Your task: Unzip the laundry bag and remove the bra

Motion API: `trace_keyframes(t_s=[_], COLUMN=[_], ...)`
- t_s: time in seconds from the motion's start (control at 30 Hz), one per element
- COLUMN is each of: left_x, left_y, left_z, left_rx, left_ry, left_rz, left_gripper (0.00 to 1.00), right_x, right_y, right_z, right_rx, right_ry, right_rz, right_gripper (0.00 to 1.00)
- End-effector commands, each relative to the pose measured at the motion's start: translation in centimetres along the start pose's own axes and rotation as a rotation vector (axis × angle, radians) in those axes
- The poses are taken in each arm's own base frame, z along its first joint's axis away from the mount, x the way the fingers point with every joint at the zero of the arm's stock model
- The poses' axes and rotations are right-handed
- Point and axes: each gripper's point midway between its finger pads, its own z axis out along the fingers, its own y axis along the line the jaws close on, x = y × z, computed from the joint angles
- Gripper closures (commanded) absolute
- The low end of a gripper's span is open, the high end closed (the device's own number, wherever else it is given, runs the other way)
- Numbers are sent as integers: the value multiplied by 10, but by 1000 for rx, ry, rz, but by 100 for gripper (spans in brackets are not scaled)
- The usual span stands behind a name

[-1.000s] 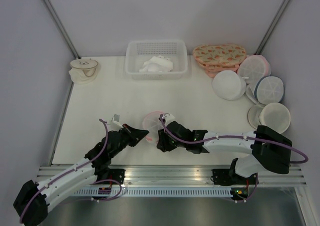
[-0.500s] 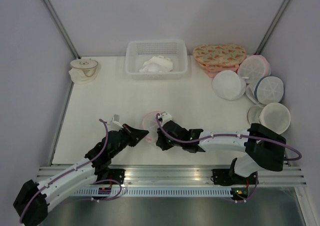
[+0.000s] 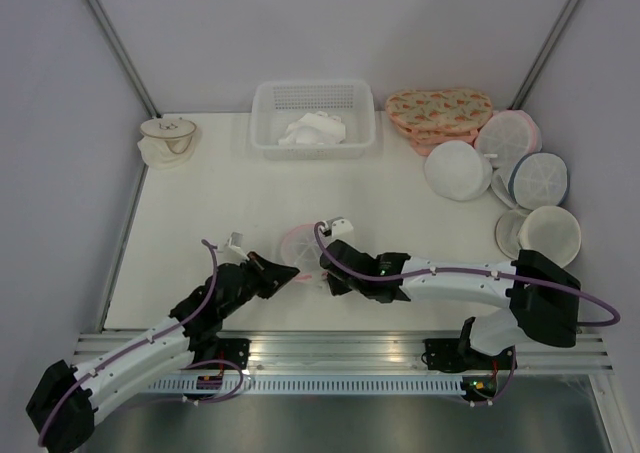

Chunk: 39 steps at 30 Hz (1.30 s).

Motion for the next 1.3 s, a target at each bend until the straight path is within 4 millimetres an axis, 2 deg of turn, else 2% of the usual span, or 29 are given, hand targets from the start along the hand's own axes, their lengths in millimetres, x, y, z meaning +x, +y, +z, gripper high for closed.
trace_keyframes(t_s=[0.0, 0.03, 0.13, 0.3, 0.67, 0.77, 0.8, 0.83, 0.87, 0.9, 0.93, 1.0, 1.03, 1.07, 1.1, 1.13, 1.2, 1.23, 1.27], left_x=[0, 1, -6, -20, -42, -53, -55, -61, -65, -68, -70, -80, -83, -80, -88, -86, -87, -82, -81], left_y=[11, 15, 11, 11, -9, -14, -11, -19, -22, -24, -35, -35, -30, -35, -42, -43, -57, -63, -70], left_z=[0, -1, -2, -6, -15, -12, -8, -4, 0, 4, 13, 22, 34, 46, 47, 57, 68, 75, 77], left_rx=[-53, -72, -83, -136, -145, -156, -175, -151, -141, -134, -96, -95, -116, -87, -61, -52, 3, 30, 58], left_ry=[5, 7, -15, -65, -111, -143, -147, -171, -179, -183, -183, -187, -153, -112, -143, -100, -86, -48, -41], left_rz=[45, 52, 90, 161, 348, 413, 426, 434, 455, 459, 461, 472, 460, 462, 463, 449, 451, 447, 444], left_gripper=[98, 98, 98, 98, 98, 98, 98, 98, 98, 98, 98, 98, 98, 98, 98, 98, 98, 96, 78], right_x=[20, 23, 25, 24, 18, 24, 26, 22, 27, 22, 25, 18, 23, 22, 20, 25, 26, 30, 32], right_y=[-82, -94, -110, -116, -128, -114, -101, -88, -86, -76, -67, -52, -46, -41, -37, -33, -29, -27, -25], right_z=[-15, -17, -21, -27, -45, -41, -41, -37, -38, -42, -42, -49, -50, -53, -54, -54, -52, -50, -45], right_rx=[379, 440, 531, 572, 624, 521, 434, 361, 321, 257, 194, 104, 53, 21, -1, -28, -50, -59, -63], right_ry=[60, 73, 87, 83, 65, 95, 113, 91, 104, 81, 85, 54, 74, 62, 58, 74, 75, 88, 98], right_rz=[-96, -120, -125, -121, -127, -136, -118, -107, -125, -110, -100, -87, -86, -88, -83, -81, -72, -68, -63], right_gripper=[100, 100, 100, 100, 100, 100, 100, 100, 100, 100, 100, 100, 100, 100, 100, 100, 99, 100, 100])
